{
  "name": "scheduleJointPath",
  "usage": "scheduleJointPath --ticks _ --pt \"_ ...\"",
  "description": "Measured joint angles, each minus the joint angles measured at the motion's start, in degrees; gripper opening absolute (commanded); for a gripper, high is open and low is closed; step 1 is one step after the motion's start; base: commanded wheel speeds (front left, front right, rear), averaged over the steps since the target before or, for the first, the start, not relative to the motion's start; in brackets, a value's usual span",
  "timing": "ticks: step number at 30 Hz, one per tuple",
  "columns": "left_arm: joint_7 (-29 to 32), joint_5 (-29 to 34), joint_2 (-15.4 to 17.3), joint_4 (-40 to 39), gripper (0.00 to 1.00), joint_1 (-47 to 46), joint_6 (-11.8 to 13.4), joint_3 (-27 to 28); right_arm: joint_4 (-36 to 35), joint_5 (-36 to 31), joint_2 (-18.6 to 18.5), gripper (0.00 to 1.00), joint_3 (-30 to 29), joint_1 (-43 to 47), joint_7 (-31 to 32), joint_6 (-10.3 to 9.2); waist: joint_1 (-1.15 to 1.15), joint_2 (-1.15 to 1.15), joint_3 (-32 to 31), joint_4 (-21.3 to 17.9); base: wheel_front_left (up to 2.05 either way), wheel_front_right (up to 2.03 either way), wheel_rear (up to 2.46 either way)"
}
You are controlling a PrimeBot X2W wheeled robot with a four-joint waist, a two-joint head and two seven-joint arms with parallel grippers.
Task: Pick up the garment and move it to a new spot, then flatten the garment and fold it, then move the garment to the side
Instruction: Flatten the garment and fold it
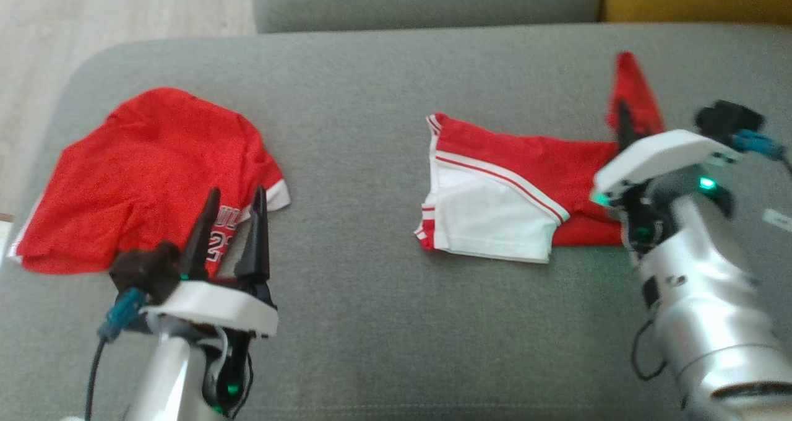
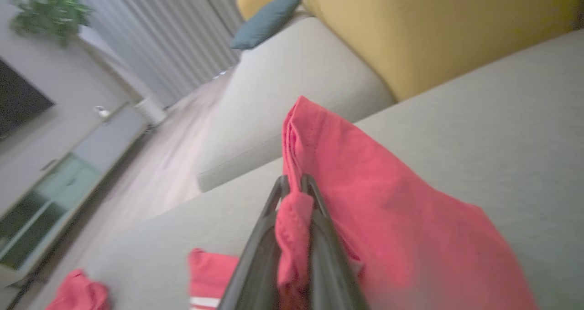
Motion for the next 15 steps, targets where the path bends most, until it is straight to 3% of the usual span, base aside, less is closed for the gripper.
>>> scheduleJointPath --ticks 5,15 --pt "0.0 -0.2 0.0 0.1 1.00 2.3 0.5 -0.5 -6.4 14.3 0.1 0.00 15.4 4.9 -1.3 0.00 0.00 0.00 -1.9 2.1 0.00 0.00 0.00" --pt "0.0 -0.7 0.1 0.0 1.00 2.8 0.6 -2.1 -3.0 30.3 0.0 0.00 31.7 8.2 -8.0 0.00 0.00 0.00 -2.0 6.7 0.00 0.00 0.00"
